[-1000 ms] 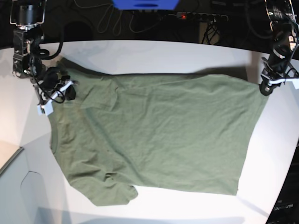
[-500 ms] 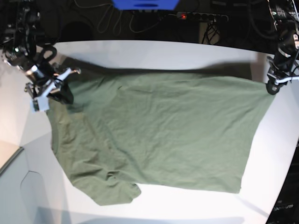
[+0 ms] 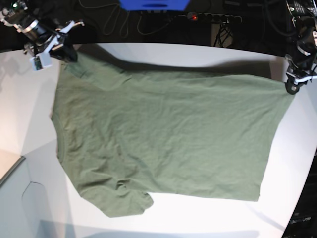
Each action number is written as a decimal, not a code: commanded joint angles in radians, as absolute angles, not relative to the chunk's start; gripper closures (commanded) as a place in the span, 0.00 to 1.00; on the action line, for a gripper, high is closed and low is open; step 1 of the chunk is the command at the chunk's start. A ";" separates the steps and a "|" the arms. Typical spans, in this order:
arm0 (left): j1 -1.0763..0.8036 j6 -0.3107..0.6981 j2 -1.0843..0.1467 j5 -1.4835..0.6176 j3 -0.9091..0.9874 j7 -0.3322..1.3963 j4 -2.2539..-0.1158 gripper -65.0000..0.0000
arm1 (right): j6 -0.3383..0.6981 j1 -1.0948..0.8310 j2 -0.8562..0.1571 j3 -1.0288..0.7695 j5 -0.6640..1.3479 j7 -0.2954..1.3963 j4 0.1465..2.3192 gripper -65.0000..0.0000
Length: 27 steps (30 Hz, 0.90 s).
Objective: Layout the t-shirt on the table in an organized manner, then fold the t-shirt properly
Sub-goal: 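Regrasp the shirt edge with the right gripper and pull it outward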
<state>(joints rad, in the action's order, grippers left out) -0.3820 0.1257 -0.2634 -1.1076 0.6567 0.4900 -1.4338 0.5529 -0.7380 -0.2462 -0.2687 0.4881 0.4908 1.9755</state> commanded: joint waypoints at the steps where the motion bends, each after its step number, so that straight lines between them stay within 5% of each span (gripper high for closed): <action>1: -0.389 0.139 -0.286 -1.119 0.665 0.470 -1.452 0.99 | 0.619 -0.753 -0.237 -0.278 0.504 0.452 1.977 1.00; 3: -0.390 0.139 -0.286 -1.119 0.667 0.470 -1.452 0.99 | 0.698 -0.751 -0.213 -0.309 0.504 0.432 1.940 1.00; 17: -0.398 0.139 -0.288 -1.118 0.667 0.466 -1.442 0.99 | 0.698 -0.596 -0.185 -0.410 0.504 0.433 1.804 1.00; 27: -0.205 0.139 -0.278 -0.989 0.657 0.470 -1.442 0.99 | 0.698 -0.348 -0.208 -0.404 0.504 0.435 1.712 1.00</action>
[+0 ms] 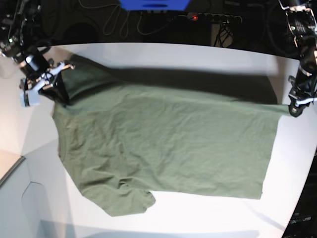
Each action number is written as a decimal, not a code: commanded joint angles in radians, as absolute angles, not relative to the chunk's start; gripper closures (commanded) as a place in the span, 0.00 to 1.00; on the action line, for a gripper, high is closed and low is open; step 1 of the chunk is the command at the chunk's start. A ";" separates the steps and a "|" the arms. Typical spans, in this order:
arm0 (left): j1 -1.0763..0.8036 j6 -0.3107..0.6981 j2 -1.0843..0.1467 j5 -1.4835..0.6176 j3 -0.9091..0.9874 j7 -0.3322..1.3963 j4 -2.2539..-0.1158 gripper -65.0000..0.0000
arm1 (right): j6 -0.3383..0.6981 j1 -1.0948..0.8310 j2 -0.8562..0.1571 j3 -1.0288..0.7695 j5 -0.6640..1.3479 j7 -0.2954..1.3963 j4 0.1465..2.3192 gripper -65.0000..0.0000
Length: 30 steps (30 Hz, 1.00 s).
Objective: Layout the t-shirt on the table in an organized manner, then fold the t-shirt properly
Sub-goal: 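Regrasp the shirt edge with the right gripper and pull it outward, then slide the right gripper along the shirt edge and regrasp it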
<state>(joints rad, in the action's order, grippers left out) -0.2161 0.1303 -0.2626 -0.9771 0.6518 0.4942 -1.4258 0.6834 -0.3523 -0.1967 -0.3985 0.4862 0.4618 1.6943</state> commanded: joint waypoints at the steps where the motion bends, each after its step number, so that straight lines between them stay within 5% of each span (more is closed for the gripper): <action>1: -0.183 0.139 -0.278 -0.966 0.657 0.470 -1.440 0.99 | 0.698 -0.320 -0.214 -0.404 0.503 0.435 1.690 1.00; 17: 0.056 0.139 -0.286 -0.800 0.596 0.466 -1.271 0.99 | 0.698 0.105 -0.344 -0.170 0.503 0.427 1.247 1.00; 30: 0.143 0.139 -0.286 -0.799 0.573 0.461 -1.190 0.99 | 0.698 0.298 -0.297 -0.088 0.255 0.328 1.075 1.00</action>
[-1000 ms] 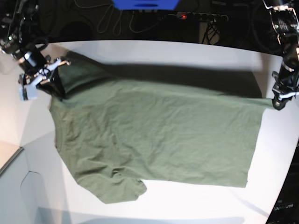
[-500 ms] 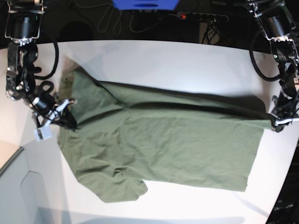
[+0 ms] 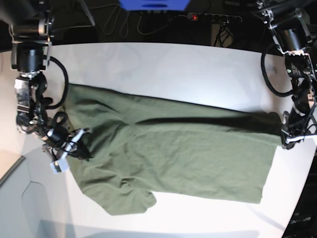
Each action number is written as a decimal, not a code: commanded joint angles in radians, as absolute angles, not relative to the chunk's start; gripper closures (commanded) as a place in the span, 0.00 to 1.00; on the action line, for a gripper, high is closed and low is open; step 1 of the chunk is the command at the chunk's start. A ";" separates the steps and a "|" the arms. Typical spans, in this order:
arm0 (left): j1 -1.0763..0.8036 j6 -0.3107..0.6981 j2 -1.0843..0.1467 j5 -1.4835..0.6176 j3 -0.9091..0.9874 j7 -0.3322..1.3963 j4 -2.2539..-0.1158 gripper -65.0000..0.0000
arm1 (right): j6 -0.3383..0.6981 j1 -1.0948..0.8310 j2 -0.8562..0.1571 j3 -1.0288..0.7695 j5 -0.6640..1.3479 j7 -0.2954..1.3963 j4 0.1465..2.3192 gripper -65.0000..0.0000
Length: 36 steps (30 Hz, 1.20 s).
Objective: Layout the t-shirt on the table in an organized manner, then fold the t-shirt properly
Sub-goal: 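Slide the right gripper along the shirt edge and regrasp it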
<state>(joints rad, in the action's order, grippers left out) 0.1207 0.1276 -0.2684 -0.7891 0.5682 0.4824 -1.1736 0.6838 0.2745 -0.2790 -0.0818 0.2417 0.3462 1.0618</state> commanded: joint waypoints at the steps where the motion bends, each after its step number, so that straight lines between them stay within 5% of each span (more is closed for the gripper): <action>1: 0.147 0.139 -0.286 -0.799 0.573 0.461 -1.190 0.99 | 0.698 0.306 -0.292 -0.088 0.234 0.311 1.059 1.00; 36: 0.343 0.139 -0.277 -0.679 0.575 0.460 -1.059 0.99 | 0.698 0.469 -0.257 -0.087 0.154 0.199 0.901 1.00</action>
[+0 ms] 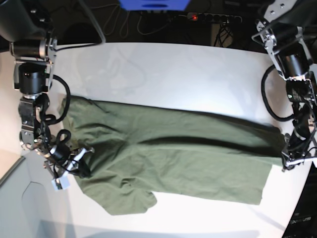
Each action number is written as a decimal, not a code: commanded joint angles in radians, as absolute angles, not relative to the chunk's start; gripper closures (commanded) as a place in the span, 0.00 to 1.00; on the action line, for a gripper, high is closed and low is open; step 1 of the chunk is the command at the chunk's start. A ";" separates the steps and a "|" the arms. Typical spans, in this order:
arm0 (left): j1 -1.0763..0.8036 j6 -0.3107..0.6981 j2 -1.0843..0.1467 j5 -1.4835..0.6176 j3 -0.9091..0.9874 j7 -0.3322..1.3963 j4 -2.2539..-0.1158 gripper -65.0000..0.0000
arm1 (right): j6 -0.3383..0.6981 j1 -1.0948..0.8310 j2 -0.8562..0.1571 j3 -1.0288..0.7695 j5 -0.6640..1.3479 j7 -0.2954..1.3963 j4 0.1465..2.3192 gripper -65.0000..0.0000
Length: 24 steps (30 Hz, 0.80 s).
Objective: Layout the t-shirt on the table in an organized manner, then fold the t-shirt properly
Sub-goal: 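Slide the right gripper along the shirt edge and regrasp it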
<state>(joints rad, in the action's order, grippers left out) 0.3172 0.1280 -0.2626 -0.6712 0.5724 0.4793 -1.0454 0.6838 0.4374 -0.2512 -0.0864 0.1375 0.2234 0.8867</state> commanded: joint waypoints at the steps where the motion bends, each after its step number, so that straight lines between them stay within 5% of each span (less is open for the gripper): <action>1: 0.346 0.134 -0.278 -0.679 0.575 0.460 -1.041 0.98 | 0.698 0.469 -0.252 -0.087 0.153 0.203 0.901 1.00; 5: 0.387 0.130 -0.286 -0.677 0.573 0.469 -0.931 0.78 | 0.698 0.470 -0.234 -0.088 0.044 0.208 0.900 0.85; 10: 0.392 0.133 -0.288 -0.679 0.578 0.460 -0.911 0.33 | 0.698 0.467 -0.203 -0.094 -0.054 0.208 0.903 0.49; 13: 0.392 0.137 -0.305 -0.688 0.575 0.467 -0.920 0.10 | 0.698 0.463 -0.199 -0.105 -0.056 0.208 0.906 0.37; 24: 0.194 0.139 -0.309 -0.679 0.581 0.423 -0.992 0.04 | 0.698 0.255 -0.176 -0.255 -0.056 0.208 1.084 0.36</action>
<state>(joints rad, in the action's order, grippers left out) 0.1642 0.1226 -0.2905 -0.6628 0.5793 0.4553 -0.9722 0.6838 0.2317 -0.1642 -0.2512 -0.0753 0.2371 1.0630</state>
